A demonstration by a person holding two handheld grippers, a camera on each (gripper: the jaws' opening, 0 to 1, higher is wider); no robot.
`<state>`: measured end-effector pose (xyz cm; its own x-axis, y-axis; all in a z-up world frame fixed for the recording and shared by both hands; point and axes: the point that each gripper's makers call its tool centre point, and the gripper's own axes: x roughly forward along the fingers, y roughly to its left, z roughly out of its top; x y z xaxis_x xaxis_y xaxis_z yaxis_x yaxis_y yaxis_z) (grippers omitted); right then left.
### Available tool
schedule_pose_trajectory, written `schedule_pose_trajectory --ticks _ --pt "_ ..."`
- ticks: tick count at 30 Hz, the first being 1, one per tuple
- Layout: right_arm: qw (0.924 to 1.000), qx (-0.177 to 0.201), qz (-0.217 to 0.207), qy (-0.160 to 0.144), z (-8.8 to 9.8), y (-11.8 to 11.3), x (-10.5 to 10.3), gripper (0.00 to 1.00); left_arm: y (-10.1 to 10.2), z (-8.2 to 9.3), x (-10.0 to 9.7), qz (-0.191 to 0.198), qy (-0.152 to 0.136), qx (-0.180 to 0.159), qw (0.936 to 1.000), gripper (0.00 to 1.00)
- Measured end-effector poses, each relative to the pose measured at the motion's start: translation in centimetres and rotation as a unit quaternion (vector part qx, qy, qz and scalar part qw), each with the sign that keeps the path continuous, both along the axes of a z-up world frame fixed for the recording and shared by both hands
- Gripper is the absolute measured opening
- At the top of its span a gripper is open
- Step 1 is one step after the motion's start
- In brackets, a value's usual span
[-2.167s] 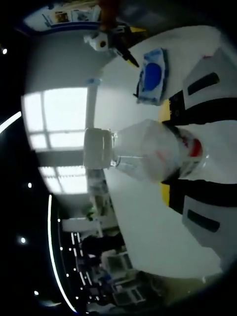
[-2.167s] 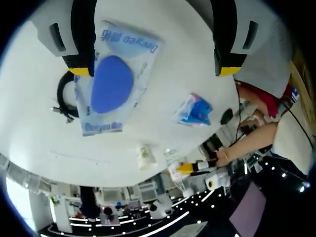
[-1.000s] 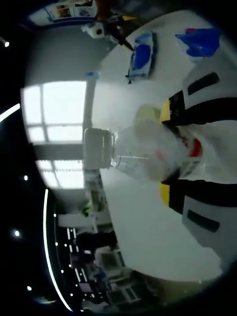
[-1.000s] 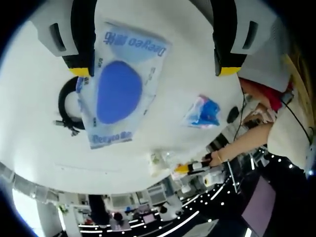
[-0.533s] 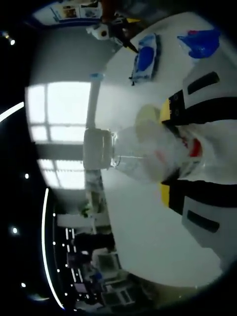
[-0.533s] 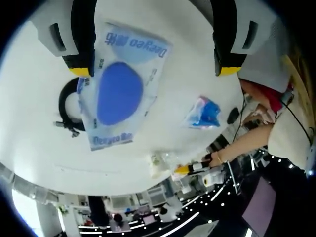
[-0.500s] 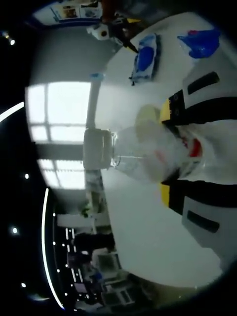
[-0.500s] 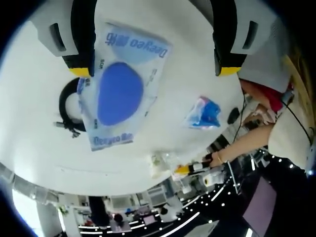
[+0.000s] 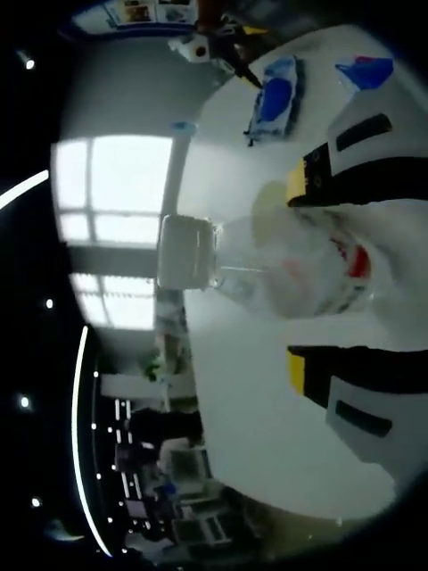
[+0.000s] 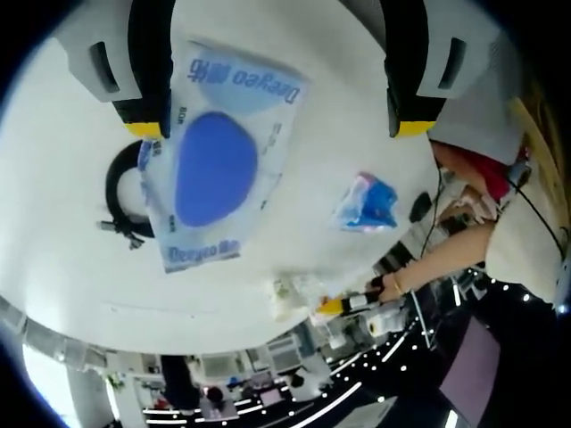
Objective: Arrange the tabletop items into an orderly group along one side of the table until the central work area is clear of visible clutter.
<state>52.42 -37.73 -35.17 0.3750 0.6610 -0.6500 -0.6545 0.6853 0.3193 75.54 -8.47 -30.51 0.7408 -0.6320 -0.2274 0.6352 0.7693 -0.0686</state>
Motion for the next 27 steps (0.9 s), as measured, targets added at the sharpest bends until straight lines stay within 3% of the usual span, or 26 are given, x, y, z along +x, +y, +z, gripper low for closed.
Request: schedule_pose_trajectory --ticks 4,13,19,23,27 --pt "0.9998 0.016 -0.010 -0.007 0.8 0.2 0.3 1.00 0.0 0.6 -0.4 0.008 0.003 -0.009 0.9999 0.78" --pt "0.9988 0.038 -0.024 -0.019 2.0 0.4 0.8 1.00 0.1 1.2 -3.1 0.012 0.018 0.018 0.9996 0.98" --pt "0.9985 0.041 -0.026 -0.026 2.6 0.3 0.8 1.00 -0.7 1.6 -5.6 -0.001 0.030 0.021 0.9993 0.99" --pt "0.9982 0.046 -0.027 -0.028 3.0 0.3 0.9 1.00 -1.5 1.6 -7.2 -0.006 0.041 0.002 0.9991 0.99" --pt "0.9982 0.047 -0.025 -0.028 3.2 0.3 0.8 1.00 -2.5 1.4 -8.9 -0.009 0.050 0.020 0.9985 0.99"
